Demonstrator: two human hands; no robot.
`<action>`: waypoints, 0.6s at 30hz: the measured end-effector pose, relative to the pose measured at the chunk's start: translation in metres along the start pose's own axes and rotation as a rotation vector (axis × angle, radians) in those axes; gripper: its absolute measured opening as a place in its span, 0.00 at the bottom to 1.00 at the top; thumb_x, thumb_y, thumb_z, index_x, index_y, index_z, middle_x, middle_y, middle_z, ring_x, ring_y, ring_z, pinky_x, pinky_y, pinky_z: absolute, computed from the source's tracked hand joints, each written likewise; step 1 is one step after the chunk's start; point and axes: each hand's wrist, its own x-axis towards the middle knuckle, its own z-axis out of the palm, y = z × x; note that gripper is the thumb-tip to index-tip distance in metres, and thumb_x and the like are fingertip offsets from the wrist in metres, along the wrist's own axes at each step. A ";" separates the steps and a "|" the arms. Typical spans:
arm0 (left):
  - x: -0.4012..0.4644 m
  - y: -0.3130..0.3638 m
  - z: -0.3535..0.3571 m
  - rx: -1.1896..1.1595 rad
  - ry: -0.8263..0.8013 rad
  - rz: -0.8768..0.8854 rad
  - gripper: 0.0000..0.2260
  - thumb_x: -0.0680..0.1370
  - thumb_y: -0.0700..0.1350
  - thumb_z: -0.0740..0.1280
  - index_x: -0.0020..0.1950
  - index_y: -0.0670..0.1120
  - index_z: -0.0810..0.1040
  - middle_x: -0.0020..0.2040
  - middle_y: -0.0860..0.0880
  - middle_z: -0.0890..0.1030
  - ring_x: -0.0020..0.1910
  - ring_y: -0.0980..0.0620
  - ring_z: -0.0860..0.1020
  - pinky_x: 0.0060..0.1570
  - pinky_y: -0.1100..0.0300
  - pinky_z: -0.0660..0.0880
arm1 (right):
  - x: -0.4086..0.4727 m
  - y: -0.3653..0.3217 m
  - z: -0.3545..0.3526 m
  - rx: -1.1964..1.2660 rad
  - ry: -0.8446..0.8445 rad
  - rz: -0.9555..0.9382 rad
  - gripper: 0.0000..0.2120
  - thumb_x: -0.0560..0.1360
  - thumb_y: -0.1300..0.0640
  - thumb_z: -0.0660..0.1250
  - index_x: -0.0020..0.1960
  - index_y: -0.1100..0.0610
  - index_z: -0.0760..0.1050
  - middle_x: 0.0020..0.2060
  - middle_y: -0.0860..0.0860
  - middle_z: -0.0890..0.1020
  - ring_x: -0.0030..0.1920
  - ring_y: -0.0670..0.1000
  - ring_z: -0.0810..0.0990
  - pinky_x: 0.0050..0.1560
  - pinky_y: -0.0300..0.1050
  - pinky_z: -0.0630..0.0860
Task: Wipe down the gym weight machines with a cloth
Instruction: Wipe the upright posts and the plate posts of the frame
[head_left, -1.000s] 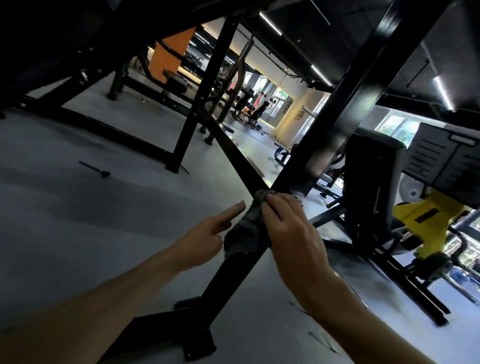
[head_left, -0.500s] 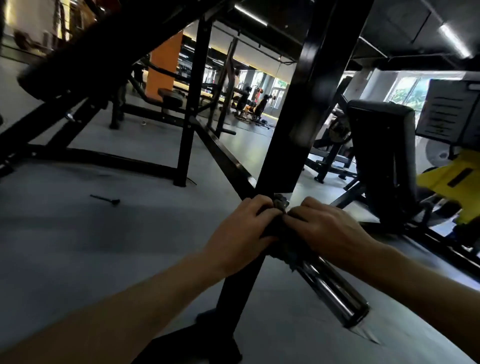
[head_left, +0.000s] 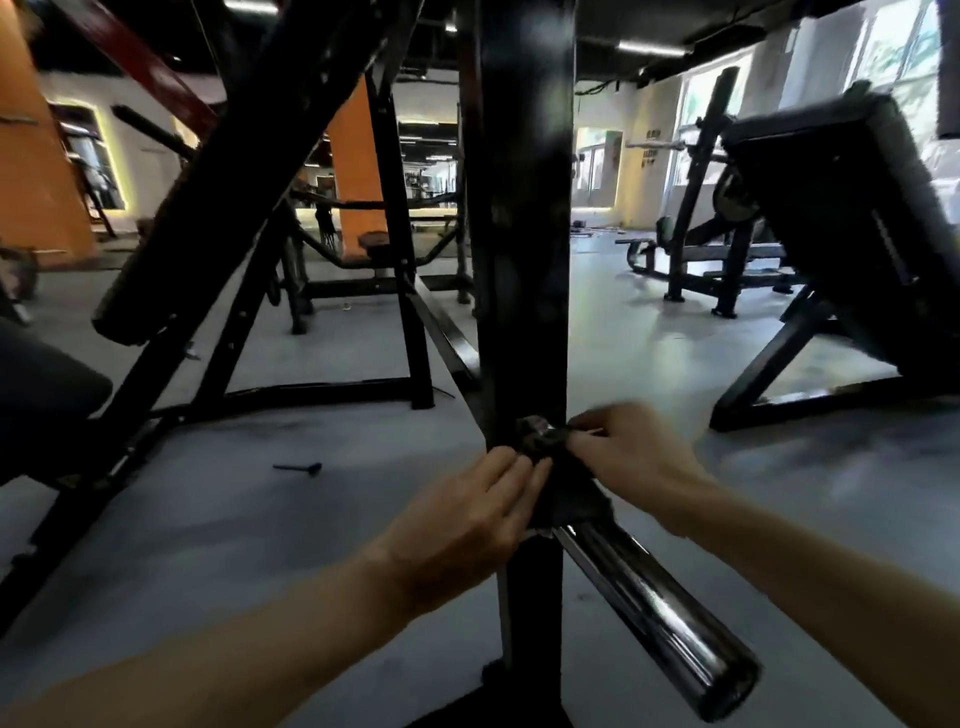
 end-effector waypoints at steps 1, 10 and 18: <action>-0.001 -0.001 0.001 0.047 -0.024 0.045 0.20 0.86 0.32 0.44 0.71 0.32 0.71 0.62 0.35 0.80 0.59 0.40 0.80 0.61 0.51 0.79 | -0.004 0.000 0.002 -0.009 -0.091 0.024 0.10 0.77 0.58 0.66 0.46 0.64 0.83 0.41 0.61 0.84 0.38 0.53 0.82 0.36 0.42 0.72; 0.007 -0.024 0.004 0.160 0.060 0.236 0.16 0.82 0.31 0.64 0.69 0.30 0.71 0.61 0.35 0.81 0.59 0.41 0.81 0.69 0.49 0.74 | 0.018 -0.019 -0.020 0.266 -0.628 0.134 0.08 0.77 0.63 0.68 0.39 0.58 0.77 0.35 0.53 0.80 0.38 0.51 0.80 0.45 0.45 0.79; 0.006 -0.021 0.009 0.013 0.128 0.112 0.11 0.84 0.34 0.62 0.60 0.32 0.82 0.55 0.35 0.84 0.50 0.41 0.83 0.44 0.53 0.82 | 0.006 0.016 0.007 -0.102 -0.215 -0.140 0.16 0.80 0.49 0.67 0.42 0.60 0.80 0.33 0.53 0.81 0.34 0.51 0.78 0.34 0.43 0.72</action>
